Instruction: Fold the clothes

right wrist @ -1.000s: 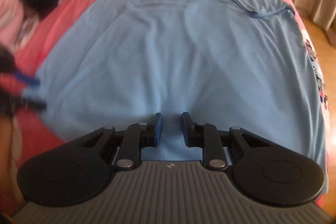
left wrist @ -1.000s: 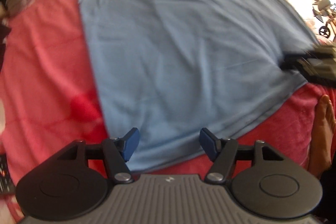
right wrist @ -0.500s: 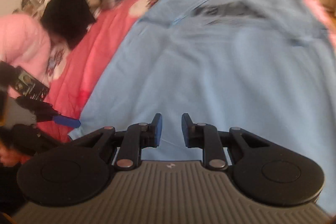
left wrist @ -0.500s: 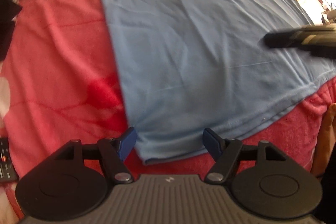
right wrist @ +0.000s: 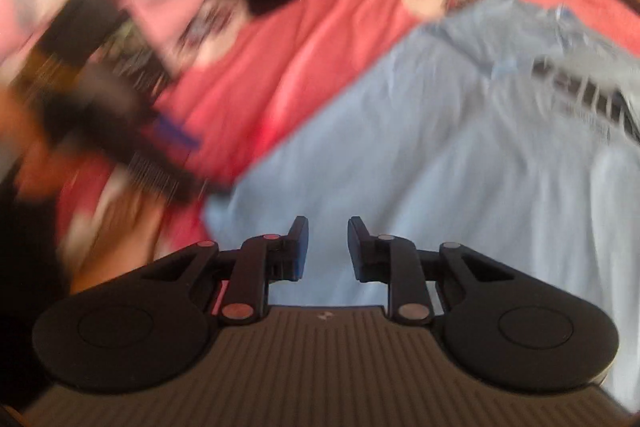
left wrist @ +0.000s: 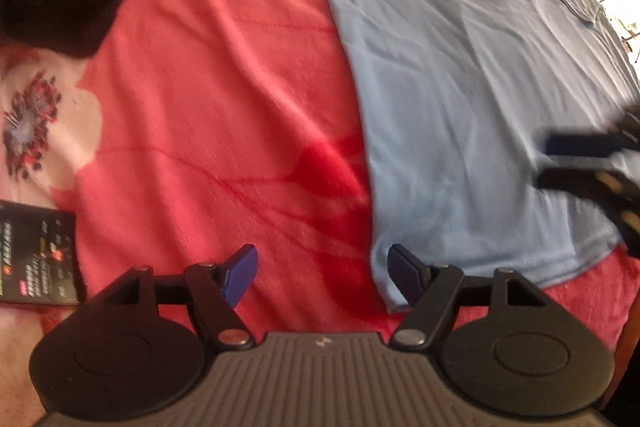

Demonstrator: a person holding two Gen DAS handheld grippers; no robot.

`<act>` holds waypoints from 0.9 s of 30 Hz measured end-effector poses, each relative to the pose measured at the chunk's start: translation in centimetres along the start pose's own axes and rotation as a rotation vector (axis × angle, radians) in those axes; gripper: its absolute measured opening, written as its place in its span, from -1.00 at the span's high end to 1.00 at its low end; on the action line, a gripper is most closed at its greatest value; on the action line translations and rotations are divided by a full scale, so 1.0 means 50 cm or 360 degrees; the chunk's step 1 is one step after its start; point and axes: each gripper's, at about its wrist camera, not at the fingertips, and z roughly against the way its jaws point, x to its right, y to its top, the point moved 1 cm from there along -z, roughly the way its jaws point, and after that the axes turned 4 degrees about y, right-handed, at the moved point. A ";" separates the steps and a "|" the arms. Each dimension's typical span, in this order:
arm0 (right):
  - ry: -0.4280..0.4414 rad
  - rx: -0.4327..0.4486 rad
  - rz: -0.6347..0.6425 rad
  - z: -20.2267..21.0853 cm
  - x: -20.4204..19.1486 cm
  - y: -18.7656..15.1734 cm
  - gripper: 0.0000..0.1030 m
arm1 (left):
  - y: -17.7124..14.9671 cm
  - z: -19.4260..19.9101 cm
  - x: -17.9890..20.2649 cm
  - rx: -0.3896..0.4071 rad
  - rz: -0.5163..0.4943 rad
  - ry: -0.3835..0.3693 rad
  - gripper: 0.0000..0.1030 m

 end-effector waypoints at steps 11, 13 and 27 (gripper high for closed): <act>0.0112 0.0061 0.0093 -0.036 -0.068 -0.047 0.51 | 0.015 -0.001 -0.026 -0.0001 0.0147 -0.0054 -0.46; 0.0141 0.0067 0.0115 -0.032 -0.084 -0.061 0.51 | 0.011 -0.004 -0.017 0.0002 0.0175 -0.0067 -0.45; 0.0343 -0.0012 0.0593 -0.102 -0.223 -0.111 0.85 | 0.019 -0.028 -0.021 0.0048 0.0220 0.0025 -0.52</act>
